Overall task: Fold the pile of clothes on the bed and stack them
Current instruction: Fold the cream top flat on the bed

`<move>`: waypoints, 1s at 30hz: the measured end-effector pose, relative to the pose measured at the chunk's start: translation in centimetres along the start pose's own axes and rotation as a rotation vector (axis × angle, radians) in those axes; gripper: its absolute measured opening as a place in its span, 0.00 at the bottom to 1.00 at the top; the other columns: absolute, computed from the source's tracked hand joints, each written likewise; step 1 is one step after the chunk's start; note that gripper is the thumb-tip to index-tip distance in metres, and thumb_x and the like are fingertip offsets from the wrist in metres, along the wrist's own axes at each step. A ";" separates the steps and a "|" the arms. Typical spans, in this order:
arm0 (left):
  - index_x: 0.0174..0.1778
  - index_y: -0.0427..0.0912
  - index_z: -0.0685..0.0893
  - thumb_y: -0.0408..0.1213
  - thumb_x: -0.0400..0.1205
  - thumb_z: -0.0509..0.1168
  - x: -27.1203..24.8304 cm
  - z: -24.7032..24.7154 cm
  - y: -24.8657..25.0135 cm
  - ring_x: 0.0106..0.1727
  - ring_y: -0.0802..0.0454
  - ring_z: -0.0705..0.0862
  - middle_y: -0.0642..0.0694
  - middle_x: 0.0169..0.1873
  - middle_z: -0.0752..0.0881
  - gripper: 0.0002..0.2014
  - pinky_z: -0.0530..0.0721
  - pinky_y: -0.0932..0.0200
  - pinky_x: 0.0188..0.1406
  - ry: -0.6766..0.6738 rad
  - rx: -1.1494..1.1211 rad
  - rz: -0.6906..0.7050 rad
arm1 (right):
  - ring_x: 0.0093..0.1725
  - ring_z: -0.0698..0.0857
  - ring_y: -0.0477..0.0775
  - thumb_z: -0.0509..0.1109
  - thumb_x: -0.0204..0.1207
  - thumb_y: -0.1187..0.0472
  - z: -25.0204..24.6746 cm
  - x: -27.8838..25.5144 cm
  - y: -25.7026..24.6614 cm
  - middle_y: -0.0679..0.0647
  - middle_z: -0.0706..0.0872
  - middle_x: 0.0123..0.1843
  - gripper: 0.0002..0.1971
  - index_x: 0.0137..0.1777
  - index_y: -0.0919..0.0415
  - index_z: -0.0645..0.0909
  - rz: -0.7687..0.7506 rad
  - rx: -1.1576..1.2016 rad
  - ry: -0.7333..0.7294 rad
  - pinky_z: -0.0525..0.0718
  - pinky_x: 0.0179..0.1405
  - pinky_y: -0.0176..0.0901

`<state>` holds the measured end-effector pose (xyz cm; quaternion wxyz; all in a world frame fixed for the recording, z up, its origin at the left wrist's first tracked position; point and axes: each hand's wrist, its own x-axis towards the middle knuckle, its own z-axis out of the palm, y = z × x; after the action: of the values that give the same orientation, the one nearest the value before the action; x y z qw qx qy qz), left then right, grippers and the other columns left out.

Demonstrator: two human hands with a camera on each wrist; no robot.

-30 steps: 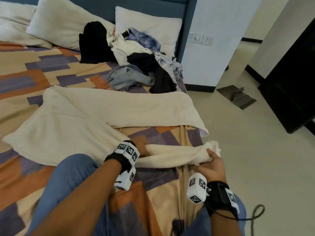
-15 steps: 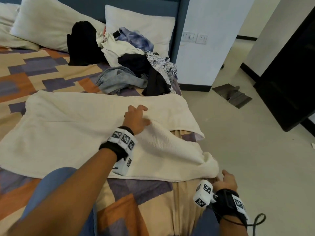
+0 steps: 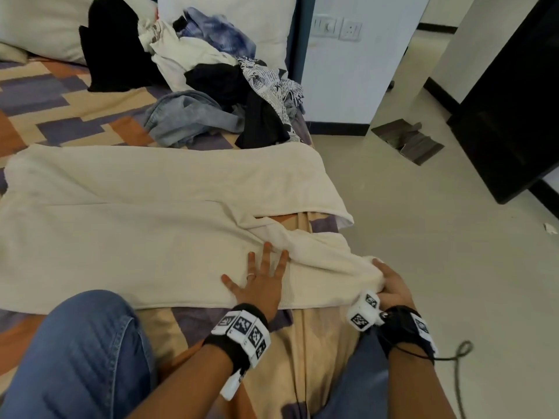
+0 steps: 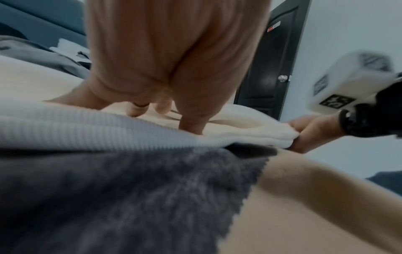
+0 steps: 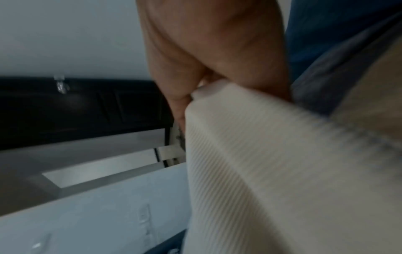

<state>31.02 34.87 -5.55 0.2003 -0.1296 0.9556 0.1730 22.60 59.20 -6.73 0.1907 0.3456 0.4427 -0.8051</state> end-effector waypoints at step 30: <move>0.83 0.66 0.42 0.42 0.81 0.69 -0.9 -2.6 -2.2 0.84 0.45 0.32 0.56 0.84 0.33 0.46 0.44 0.17 0.71 -0.303 0.049 0.166 | 0.62 0.78 0.71 0.67 0.77 0.57 -0.5 0.2 -3.6 0.72 0.79 0.66 0.20 0.64 0.70 0.77 -0.191 -1.119 0.641 0.75 0.63 0.62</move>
<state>31.63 32.08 -3.59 0.3301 -0.0177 0.9259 0.1830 20.45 61.57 -5.00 0.1281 0.3763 0.8588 -0.3232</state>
